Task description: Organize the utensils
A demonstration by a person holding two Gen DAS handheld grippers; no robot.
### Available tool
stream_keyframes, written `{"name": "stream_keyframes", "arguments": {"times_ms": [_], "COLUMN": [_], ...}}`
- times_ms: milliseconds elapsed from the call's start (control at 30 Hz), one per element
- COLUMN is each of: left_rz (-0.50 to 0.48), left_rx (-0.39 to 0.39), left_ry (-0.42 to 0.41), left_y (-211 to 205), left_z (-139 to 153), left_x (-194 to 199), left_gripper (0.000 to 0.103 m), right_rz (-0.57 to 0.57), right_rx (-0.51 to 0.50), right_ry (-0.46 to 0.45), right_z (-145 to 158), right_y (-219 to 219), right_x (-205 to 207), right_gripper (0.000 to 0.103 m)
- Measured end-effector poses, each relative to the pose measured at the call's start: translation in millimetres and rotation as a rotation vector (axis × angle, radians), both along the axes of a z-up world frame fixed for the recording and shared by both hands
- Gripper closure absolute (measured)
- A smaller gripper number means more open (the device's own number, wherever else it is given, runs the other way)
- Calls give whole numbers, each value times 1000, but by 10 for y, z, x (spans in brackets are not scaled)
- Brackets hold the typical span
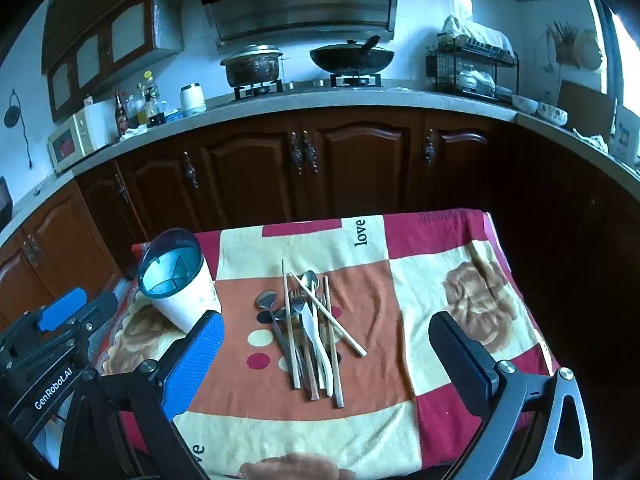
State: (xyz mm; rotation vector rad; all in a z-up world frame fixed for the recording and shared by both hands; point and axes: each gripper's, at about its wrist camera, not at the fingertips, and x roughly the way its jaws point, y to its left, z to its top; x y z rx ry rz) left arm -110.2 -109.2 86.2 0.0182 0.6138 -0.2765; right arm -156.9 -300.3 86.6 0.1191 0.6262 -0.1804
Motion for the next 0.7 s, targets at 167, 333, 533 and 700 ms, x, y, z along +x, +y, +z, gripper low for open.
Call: {"name": "stream_keyframes", "arguments": {"times_ms": [167,333,533,700], "left_rz": [6,7,7,12], "left_rx": [-28,-23,-27,-25], "left_ry": [33,39,49,56], "left_y": [32,30,50,68], "left_z": [-38,-62,-85,-101], "left_x": [26,34,53,70], "left_gripper": [55,55,55,55], "right_rz": [2,6,12,25], "right_rx": [-14,-22,-12,-2], "right_ry": [4,17,24,16], "right_z": [-13,-44,-81,-87], "right_y": [38,63,64,70], "right_x": [13,38,54,61], "right_gripper": [1,1,1,1]}}
